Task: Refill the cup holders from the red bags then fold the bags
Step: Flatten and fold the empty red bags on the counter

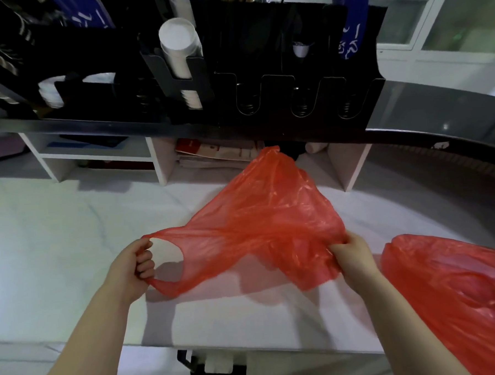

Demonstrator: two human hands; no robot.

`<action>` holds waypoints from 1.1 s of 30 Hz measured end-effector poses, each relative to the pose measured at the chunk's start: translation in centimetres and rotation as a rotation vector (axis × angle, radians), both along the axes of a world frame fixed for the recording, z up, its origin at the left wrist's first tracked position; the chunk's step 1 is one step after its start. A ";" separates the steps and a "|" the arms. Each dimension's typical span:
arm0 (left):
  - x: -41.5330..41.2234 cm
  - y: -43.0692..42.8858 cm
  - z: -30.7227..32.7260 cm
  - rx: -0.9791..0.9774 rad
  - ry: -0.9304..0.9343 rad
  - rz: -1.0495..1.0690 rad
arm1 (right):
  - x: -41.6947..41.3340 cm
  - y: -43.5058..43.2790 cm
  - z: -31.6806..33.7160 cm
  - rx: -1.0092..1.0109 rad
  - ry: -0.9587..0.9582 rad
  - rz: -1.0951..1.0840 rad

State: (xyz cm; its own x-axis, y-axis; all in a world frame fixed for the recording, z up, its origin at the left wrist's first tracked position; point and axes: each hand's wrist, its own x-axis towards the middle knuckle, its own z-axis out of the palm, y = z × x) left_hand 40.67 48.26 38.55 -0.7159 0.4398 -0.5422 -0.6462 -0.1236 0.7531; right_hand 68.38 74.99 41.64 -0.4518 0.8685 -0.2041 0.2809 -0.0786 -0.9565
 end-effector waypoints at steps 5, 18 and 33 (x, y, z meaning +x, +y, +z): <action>-1.5 -0.8 0.8 -0.006 0.038 0.113 | 0.3 0.5 1.2 0.228 -0.092 0.220; -4.9 -3.1 1.3 -0.041 0.154 0.401 | 2.8 3.5 0.4 0.693 -0.416 -0.101; -4.2 -3.8 1.0 -0.048 0.207 0.239 | -3.2 4.4 -0.4 -0.171 0.060 -0.045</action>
